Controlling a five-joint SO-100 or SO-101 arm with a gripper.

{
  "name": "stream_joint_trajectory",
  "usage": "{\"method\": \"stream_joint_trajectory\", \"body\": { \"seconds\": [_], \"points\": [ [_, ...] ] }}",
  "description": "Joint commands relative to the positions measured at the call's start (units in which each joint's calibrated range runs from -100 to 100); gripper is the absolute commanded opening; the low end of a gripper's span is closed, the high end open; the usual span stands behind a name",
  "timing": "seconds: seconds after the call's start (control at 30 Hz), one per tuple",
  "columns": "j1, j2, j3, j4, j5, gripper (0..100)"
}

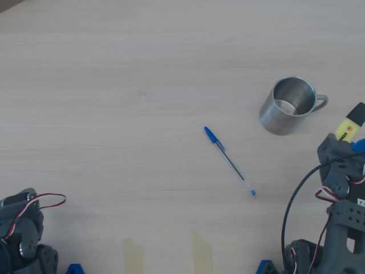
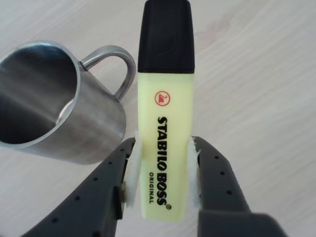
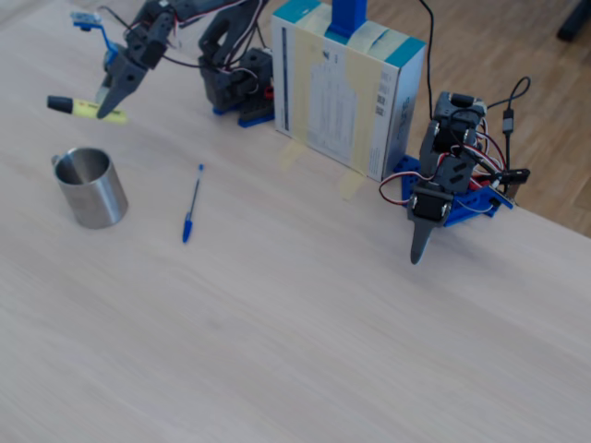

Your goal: Grab the yellow pen and put it in the silver cup.

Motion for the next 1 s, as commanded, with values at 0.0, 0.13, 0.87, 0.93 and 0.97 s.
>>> {"method": "stream_joint_trajectory", "body": {
  "seconds": [0.0,0.13,0.87,0.93,0.97],
  "points": [
    [-1.3,-3.4,-0.2,-0.4,0.3,4],
    [-2.0,-5.1,-0.3,-0.4,0.3,4],
    [-7.2,-9.8,-0.2,-10.1,5.3,2],
    [-8.5,-9.7,-0.1,-11.8,5.7,2],
    [-9.2,-9.7,0.2,-12.8,5.7,2]
  ]
}}
